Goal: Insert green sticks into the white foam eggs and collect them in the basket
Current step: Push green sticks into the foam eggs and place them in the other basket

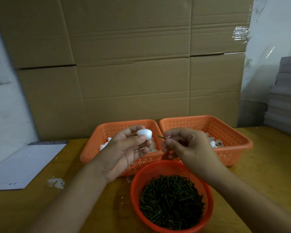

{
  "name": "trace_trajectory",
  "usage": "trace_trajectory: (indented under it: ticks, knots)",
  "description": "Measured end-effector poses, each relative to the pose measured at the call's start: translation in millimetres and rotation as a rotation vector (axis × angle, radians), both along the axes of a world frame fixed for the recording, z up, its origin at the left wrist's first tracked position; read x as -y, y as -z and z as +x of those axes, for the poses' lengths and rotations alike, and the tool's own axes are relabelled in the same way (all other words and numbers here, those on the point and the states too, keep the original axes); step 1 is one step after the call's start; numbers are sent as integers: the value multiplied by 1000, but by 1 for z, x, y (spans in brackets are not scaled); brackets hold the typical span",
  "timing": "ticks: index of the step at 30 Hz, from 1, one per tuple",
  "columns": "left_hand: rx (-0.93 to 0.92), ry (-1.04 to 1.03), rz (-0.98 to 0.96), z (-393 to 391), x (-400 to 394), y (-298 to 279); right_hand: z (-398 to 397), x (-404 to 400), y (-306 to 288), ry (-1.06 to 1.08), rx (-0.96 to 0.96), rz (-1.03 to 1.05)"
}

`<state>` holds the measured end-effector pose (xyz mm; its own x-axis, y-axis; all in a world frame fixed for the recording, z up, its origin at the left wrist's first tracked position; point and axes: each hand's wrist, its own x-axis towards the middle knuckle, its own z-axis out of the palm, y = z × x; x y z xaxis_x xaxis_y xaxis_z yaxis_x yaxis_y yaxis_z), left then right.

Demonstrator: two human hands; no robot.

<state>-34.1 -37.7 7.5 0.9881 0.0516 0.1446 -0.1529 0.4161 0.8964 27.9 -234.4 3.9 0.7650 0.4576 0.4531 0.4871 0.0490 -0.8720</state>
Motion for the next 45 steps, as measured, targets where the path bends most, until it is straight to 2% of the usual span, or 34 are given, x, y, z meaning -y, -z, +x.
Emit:
trace_trajectory:
  ticks: [3,10,28,38,45]
  knots:
    - [15,25,22,-2,2,-1,-1,0,-1,5,-40,49]
    - [21,13,92,-4,4,0,0,4,-1,127,137,-66]
    - [33,-8,206,-5,10,2,-6,6,-6,101,168,-132]
    - [27,18,285,-8,12,-1,-7,4,-2,109,250,-196]
    - [30,-3,280,-7,9,-2,-9,1,1,68,150,-129]
